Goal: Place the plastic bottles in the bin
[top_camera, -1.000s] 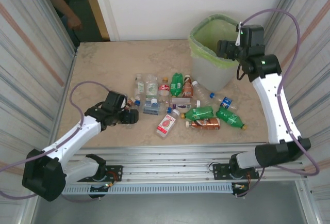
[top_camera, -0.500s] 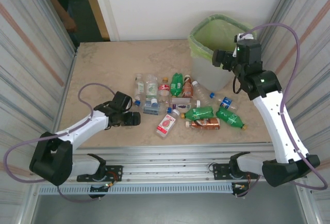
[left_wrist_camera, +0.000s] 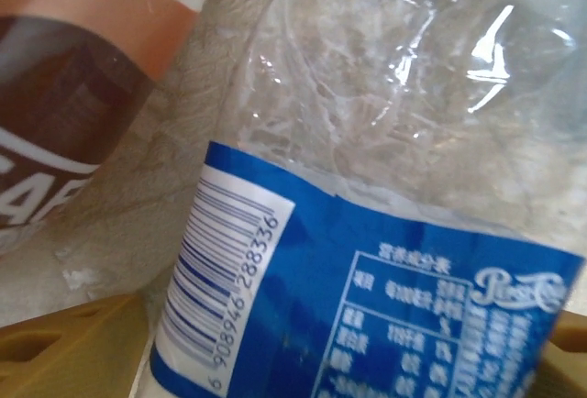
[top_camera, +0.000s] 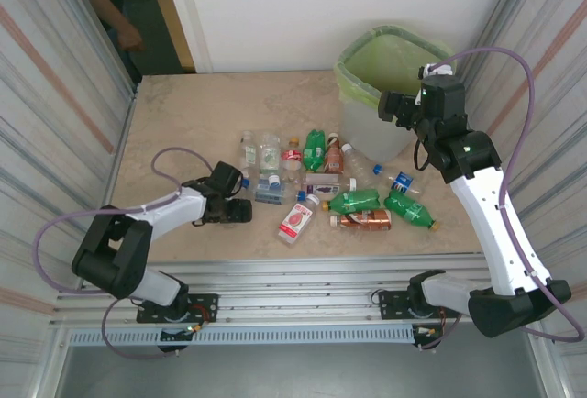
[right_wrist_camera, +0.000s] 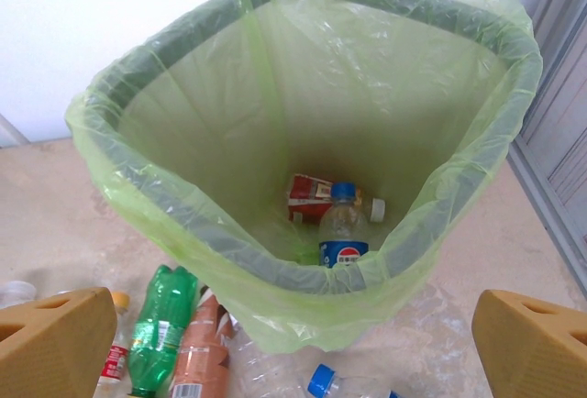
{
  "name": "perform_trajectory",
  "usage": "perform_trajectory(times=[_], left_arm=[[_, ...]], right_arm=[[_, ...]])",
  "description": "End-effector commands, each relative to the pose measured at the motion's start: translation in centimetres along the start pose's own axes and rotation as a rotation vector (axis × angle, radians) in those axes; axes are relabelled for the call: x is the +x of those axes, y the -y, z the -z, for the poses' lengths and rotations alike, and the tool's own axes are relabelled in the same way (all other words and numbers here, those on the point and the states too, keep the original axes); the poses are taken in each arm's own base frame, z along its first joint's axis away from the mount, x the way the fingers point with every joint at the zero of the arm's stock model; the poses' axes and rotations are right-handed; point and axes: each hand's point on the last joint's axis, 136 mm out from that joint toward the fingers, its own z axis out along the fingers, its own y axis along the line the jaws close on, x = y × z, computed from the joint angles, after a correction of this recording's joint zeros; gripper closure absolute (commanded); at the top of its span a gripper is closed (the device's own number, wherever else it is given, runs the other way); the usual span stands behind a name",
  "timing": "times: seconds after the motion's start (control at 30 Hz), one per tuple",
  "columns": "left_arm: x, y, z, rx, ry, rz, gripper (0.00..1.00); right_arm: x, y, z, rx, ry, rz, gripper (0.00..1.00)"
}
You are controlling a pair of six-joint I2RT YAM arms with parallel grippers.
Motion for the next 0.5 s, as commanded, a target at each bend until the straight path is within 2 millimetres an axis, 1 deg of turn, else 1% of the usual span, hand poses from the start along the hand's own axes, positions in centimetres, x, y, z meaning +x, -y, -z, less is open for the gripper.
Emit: perform_trajectory(times=[0.0, 0.13, 0.33, 0.47], left_arm=[[-1.2, 0.6, -0.3, 0.003, 0.021, 0.009, 0.18], [-1.1, 0.8, -0.7, 0.007, 0.002, 0.01, 0.2], [-0.5, 0.8, -0.6, 0.015, -0.012, 0.02, 0.31], [-0.2, 0.9, -0.1, 0.032, -0.012, 0.026, 0.37]], right_arm=[[-0.4, 0.0, 0.6, 0.001, 0.033, -0.033, 0.02], [-0.3, 0.0, 0.5, 0.001, 0.028, -0.028, 0.02], [-0.3, 0.0, 0.5, 0.0, 0.031, -0.029, 0.02], [-0.4, -0.1, 0.3, -0.003, 0.034, -0.032, 0.02]])
